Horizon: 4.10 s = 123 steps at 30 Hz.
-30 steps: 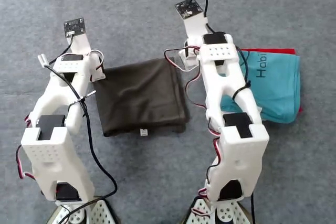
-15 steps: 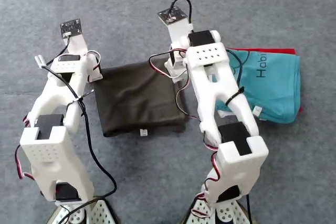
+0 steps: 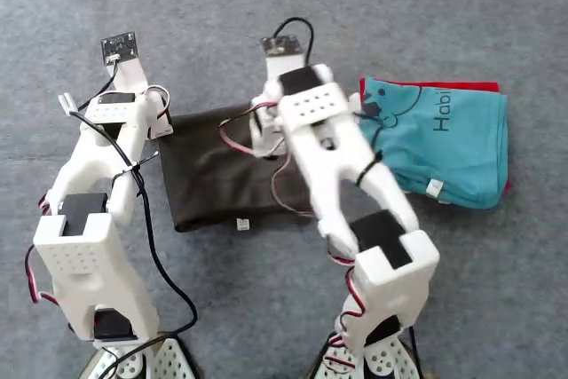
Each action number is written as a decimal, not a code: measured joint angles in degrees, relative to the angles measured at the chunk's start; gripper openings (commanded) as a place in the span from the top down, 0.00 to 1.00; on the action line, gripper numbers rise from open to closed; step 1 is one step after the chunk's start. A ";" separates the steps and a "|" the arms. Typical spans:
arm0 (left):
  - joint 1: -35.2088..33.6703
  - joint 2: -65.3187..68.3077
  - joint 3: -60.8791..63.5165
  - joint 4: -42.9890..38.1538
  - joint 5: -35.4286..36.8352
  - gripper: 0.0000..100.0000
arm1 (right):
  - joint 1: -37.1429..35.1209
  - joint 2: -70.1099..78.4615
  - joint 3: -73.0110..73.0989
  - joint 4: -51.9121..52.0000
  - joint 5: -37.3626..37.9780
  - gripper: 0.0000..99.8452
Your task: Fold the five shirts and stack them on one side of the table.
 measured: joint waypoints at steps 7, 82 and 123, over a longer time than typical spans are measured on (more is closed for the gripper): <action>-2.99 0.00 -0.97 3.25 0.00 0.97 | -2.81 8.44 0.00 -5.80 -11.78 0.58; -5.89 0.09 -2.20 4.13 0.00 0.97 | 25.58 16.97 -45.45 20.31 14.24 0.99; -5.89 0.09 -2.20 4.13 0.00 0.97 | 46.68 11.25 -48.97 20.66 35.34 0.89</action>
